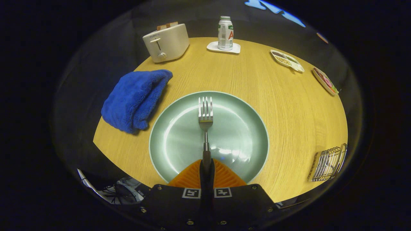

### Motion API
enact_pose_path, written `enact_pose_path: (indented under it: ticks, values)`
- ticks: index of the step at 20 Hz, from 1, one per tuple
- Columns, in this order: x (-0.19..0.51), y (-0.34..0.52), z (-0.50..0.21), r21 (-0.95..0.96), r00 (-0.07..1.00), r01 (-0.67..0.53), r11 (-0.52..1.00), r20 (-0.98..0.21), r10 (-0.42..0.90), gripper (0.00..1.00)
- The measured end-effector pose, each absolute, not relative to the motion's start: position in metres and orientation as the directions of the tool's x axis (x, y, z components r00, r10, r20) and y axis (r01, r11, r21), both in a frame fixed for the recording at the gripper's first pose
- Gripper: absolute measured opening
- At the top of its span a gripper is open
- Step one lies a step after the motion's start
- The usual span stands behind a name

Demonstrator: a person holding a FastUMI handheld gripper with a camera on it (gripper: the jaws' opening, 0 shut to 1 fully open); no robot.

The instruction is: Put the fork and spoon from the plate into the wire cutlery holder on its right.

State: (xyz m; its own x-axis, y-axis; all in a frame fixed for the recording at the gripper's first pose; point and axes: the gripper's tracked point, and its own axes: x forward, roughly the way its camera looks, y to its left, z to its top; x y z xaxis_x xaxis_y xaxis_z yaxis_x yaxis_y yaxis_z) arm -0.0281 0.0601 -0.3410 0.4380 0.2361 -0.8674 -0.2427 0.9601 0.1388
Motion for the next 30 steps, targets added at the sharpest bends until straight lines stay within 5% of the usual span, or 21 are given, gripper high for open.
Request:
enact_pose_path:
  ticks: [16, 23, 30]
  values:
    - [-0.036, -0.119, -0.272, 0.108, 0.578, 0.046, 0.993, -0.813, 0.062, 0.01]
    - [-0.089, -0.211, -0.27, 0.068, 0.527, 0.205, 0.976, -0.848, -0.051, 0.01]
    - [-0.127, -0.231, -0.285, 0.043, 0.429, 0.215, 0.976, -0.902, -0.055, 0.01]
